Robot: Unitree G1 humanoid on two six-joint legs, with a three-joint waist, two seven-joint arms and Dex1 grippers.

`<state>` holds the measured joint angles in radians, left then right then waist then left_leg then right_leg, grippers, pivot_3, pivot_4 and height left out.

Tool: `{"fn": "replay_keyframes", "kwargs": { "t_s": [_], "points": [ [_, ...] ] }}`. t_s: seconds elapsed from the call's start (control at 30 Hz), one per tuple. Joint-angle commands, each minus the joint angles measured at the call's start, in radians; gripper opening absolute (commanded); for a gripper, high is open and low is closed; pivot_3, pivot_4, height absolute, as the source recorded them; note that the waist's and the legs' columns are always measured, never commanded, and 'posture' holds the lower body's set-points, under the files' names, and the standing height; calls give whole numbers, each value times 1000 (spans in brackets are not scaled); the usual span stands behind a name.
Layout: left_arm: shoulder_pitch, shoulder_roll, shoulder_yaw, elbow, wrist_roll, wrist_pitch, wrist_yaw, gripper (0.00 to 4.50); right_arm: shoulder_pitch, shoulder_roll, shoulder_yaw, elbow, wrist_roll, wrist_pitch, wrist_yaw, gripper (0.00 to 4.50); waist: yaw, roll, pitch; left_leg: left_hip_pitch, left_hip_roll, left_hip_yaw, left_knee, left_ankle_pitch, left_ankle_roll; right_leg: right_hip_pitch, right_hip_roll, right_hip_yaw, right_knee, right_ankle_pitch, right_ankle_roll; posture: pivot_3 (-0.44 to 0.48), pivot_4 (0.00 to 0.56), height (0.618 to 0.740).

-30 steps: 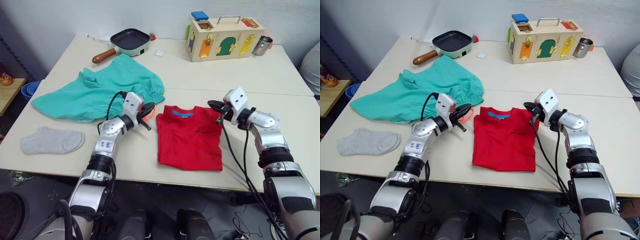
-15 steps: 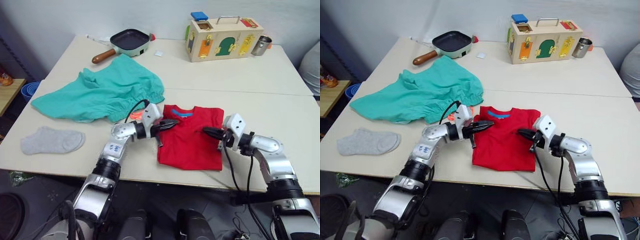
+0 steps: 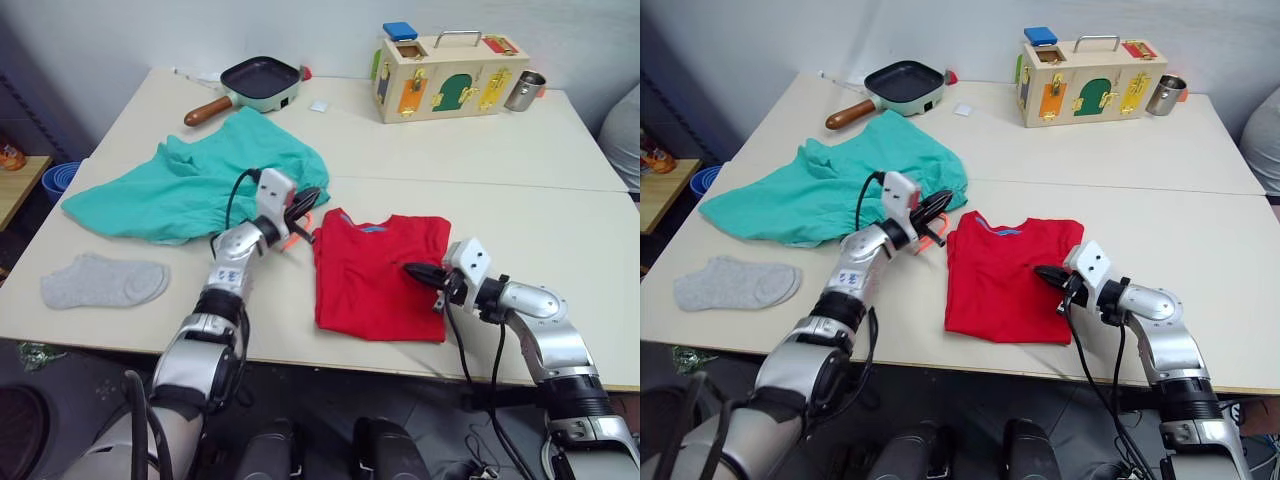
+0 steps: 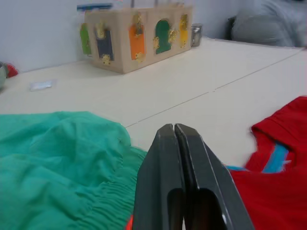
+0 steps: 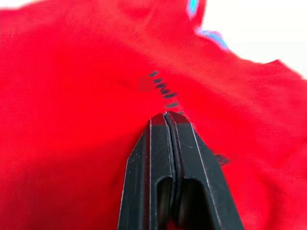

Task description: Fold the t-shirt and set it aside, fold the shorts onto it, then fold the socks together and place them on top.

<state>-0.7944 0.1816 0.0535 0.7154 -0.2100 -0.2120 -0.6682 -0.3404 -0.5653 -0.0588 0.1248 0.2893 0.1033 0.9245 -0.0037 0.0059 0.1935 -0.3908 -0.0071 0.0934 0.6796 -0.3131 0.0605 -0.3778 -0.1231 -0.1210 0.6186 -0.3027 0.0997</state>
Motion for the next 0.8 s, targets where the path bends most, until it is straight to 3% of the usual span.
{"fn": "replay_keyframes", "kwargs": {
  "t_s": [0.03, 0.2, 0.43, 0.63, 0.8],
  "points": [
    [98, 36, -86, -294, -66, 126, -177, 31, -8, 12, -11, -88, 56, 36, 5, 0, 1, 0, 0, 0, 1, 0, 0, 0, 0, 0, 1, 0, 0, 0, 0, 0, 150, 740],
    [183, 22, -203, -421, -10, 224, -197, 31, -24, 54, 55, -37, -34, 10, -59, 0, 10, 0, 0, 0, 0, 0, 2, 0, 1, 2, 0, 0, 0, 0, 0, 0, 150, 740],
    [221, 31, -336, -349, 166, 294, -125, 31, -51, 83, 105, 84, -150, -35, -152, 0, 5, 0, 0, 0, 0, 0, 1, 0, 1, 1, 0, 1, 0, 0, 0, 0, 150, 740],
    [323, 86, -335, -419, 202, 378, -81, 31, -156, 73, 33, 338, -198, -140, -311, 0, 1, 1, -2, 4, 0, 1, 0, 0, 0, 3, -1, 2, 1, 0, -1, 0, 150, 740],
    [360, 121, -301, -457, 172, 363, -94, 31, -257, 62, -11, 547, -185, -196, -319, 0, -1, 1, -2, 4, 0, 0, 1, 0, 0, 3, -1, 2, 1, 0, -1, 0, 150, 740]
  ]
}}
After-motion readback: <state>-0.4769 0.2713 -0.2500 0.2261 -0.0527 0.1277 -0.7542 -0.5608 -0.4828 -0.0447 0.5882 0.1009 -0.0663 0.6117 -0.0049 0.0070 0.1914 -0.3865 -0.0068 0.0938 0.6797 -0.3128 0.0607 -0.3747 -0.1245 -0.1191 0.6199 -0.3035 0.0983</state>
